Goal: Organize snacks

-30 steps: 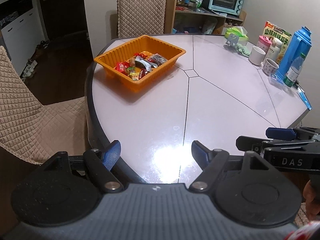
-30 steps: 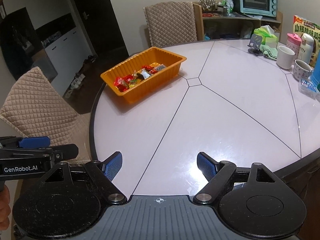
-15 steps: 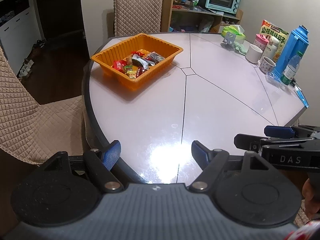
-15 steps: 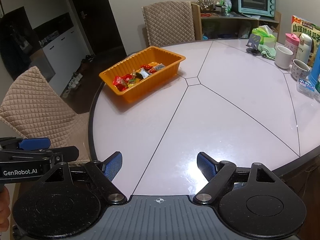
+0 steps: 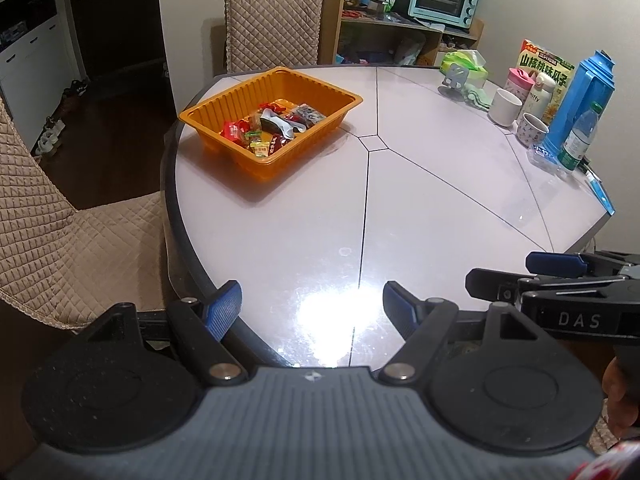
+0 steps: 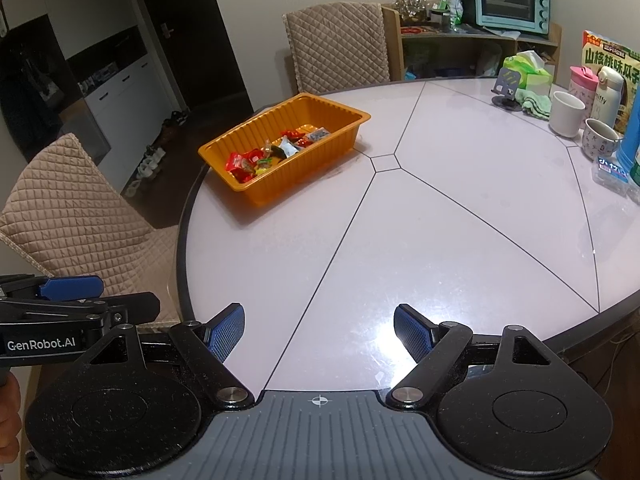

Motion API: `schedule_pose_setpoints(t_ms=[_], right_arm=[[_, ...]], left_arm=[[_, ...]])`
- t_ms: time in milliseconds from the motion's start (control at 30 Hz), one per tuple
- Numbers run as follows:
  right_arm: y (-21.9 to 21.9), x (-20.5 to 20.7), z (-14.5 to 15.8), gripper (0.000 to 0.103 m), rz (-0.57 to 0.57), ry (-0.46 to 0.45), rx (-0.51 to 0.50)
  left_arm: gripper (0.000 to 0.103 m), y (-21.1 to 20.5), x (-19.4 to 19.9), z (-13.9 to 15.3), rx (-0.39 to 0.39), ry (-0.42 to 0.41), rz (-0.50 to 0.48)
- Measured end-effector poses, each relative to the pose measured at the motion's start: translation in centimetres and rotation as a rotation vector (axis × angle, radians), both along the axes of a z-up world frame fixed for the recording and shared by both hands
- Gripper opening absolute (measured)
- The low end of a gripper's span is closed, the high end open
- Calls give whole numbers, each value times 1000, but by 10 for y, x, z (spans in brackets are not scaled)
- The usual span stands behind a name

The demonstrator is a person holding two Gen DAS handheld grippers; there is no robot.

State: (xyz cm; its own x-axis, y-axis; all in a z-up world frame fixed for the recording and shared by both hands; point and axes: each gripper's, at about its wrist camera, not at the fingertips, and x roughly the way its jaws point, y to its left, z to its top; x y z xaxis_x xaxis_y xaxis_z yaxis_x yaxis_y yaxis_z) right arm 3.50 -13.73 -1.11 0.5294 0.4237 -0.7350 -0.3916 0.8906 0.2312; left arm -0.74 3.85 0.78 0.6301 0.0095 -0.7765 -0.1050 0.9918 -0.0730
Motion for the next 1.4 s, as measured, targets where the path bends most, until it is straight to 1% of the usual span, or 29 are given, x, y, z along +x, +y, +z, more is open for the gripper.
schedule_pose_setpoints(t_ms=[1400], right_arm=[[-7, 3, 3, 81, 0, -4, 4]], left_arm=[[76, -5, 5, 1, -1, -7, -13]])
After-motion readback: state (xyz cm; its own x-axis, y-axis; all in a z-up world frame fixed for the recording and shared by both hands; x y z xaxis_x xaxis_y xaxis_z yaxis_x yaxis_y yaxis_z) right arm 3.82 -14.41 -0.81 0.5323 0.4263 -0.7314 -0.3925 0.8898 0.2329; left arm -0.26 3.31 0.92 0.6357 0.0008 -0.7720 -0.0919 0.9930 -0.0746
